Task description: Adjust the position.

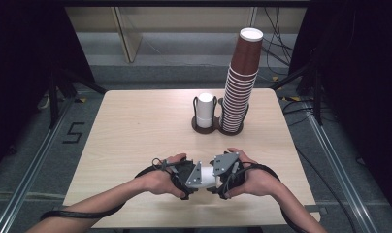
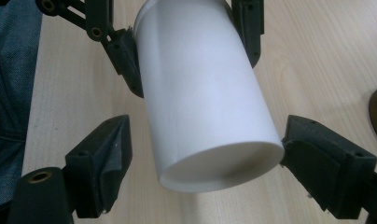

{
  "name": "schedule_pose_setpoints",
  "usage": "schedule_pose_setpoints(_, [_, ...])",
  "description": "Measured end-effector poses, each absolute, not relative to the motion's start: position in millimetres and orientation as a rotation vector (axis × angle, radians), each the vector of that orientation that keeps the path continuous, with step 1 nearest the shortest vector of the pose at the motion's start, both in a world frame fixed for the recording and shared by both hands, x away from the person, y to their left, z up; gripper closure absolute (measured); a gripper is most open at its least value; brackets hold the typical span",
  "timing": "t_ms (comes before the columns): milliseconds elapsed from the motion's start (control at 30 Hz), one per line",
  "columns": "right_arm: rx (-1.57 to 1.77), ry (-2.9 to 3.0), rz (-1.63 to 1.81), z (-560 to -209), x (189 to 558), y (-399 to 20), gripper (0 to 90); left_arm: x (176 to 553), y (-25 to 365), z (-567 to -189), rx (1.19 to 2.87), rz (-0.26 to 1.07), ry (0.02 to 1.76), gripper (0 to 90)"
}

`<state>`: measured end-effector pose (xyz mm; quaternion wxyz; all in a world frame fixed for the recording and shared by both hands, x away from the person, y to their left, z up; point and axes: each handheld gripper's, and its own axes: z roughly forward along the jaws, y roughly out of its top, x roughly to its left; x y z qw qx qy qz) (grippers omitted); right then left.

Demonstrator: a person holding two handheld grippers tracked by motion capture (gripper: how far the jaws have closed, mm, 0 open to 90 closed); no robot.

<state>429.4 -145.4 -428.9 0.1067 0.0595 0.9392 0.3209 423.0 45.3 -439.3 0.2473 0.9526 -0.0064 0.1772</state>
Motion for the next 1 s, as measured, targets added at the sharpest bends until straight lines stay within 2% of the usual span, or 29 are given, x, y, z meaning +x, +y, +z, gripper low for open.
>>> schedule_pose_setpoints(433, [0.114,2.796,0.935,-433.1,432.2,-138.8,28.0,420.4,42.5,-438.4,2.602,0.477,-0.043,26.3])
schedule_pose_setpoints(1000, [0.029,2.787,0.939,-433.0,436.6,-142.9,31.8,419.9,40.2,-437.8,2.601,0.486,-0.053,26.2])
